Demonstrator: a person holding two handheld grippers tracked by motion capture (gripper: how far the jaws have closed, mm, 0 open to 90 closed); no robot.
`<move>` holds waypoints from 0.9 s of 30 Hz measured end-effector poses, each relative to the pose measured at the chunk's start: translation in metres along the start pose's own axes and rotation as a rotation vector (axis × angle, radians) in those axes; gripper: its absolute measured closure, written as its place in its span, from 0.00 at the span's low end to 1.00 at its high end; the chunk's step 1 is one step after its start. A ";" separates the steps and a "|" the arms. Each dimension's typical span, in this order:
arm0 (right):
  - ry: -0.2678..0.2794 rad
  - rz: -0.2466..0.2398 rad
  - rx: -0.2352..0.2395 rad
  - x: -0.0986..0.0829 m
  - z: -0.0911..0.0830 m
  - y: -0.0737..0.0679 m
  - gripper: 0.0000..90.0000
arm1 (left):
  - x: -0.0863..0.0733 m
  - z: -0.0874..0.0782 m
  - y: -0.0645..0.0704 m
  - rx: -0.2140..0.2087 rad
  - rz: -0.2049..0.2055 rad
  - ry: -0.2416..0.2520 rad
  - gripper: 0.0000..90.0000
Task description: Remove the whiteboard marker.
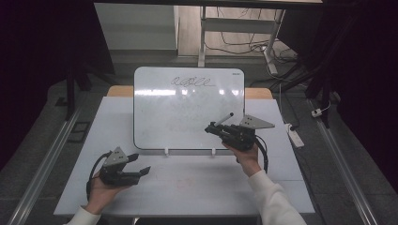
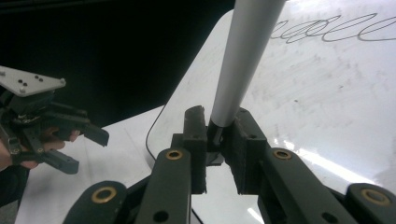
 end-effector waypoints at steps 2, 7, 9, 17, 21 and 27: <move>0.008 0.005 -0.013 0.002 0.000 0.003 0.86 | -0.002 0.000 -0.002 0.005 -0.014 -0.001 0.31; 0.020 0.010 -0.032 0.006 0.002 0.008 0.86 | -0.004 0.001 -0.005 0.008 -0.030 -0.003 0.30; 0.023 0.002 -0.041 0.008 0.004 0.009 0.86 | -0.003 0.001 -0.005 0.005 -0.029 -0.001 0.29; 0.036 -0.023 -0.100 0.040 0.025 0.022 0.86 | -0.004 0.000 -0.007 -0.003 -0.030 0.002 0.29; 0.053 -0.016 -0.143 0.064 0.041 0.034 0.86 | -0.005 -0.001 -0.007 -0.008 -0.030 0.003 0.29; 0.047 -0.030 -0.193 0.084 0.074 0.044 0.86 | -0.007 0.001 -0.005 -0.018 -0.019 -0.004 0.29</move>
Point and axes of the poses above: each handheld gripper's, and its own axes: z roughly forward along the jaws, x roughly out of its top, y roughly to its right, the point moved 10 cm from there along z, roughly forward along the jaws, and after that the axes turned 11 degrees about -x, right-handed, at the moved point
